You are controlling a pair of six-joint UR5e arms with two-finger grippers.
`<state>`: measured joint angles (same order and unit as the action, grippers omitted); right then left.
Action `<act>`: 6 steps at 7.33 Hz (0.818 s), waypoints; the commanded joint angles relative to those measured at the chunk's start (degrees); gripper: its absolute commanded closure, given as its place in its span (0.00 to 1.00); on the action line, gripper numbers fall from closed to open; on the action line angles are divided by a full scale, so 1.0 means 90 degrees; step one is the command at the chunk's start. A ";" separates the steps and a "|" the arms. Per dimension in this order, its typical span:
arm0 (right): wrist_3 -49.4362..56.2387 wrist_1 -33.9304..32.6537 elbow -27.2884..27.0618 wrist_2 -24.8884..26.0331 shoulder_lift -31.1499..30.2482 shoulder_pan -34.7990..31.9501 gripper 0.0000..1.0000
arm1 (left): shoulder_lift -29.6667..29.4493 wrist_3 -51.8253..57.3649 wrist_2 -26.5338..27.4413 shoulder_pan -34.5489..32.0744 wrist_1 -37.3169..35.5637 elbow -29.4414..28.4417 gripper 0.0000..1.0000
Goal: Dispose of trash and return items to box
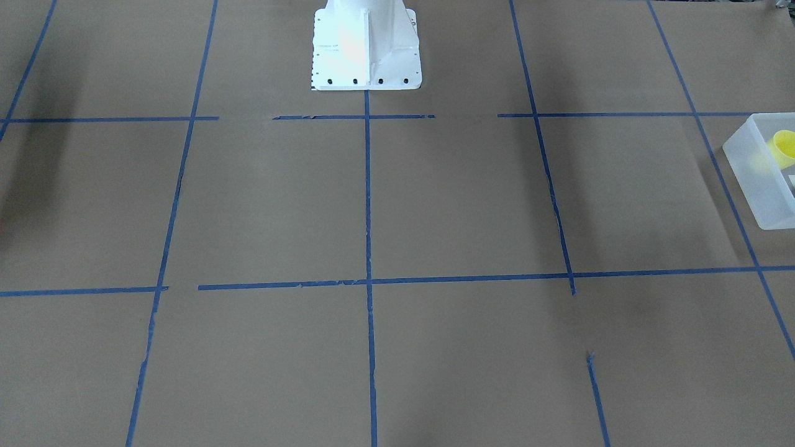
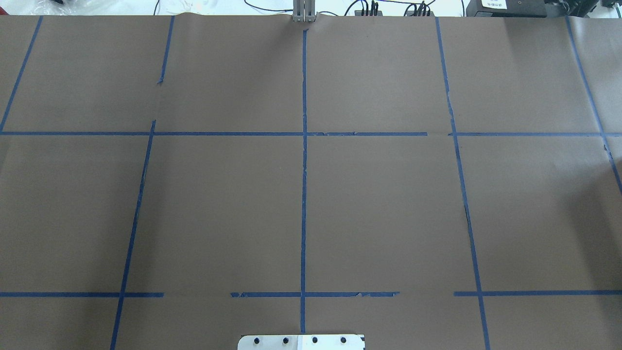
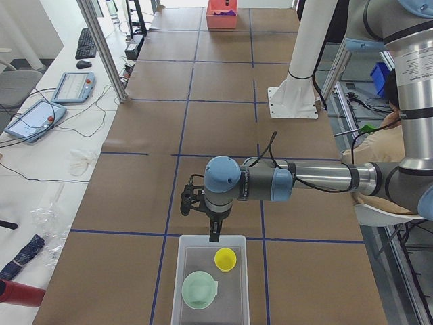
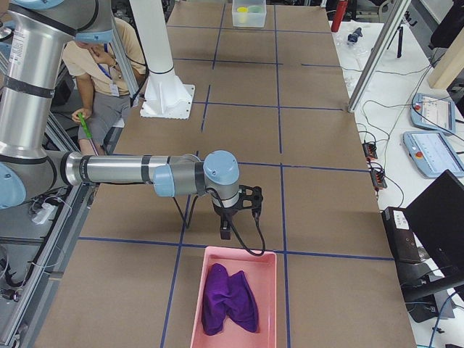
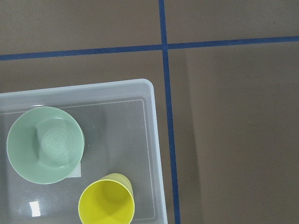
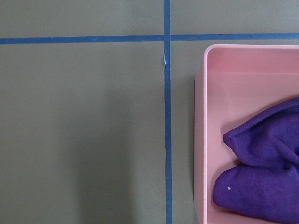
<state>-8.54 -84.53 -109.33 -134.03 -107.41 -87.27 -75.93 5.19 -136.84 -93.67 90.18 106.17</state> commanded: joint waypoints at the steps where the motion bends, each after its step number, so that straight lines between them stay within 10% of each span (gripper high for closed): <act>1: -0.0018 0.0008 0.0000 0.0000 -0.0009 0.0000 0.00 | 0.0009 0.0000 -0.0001 -0.0002 0.0000 0.0001 0.00; 6: -0.0018 0.0027 0.0048 0.0010 -0.0039 0.0000 0.00 | 0.0048 0.0000 0.0009 -0.0002 0.0000 0.0001 0.00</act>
<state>-8.70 -84.34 -108.97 -133.95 -107.67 -87.27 -75.61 5.19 -136.79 -93.69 90.18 106.15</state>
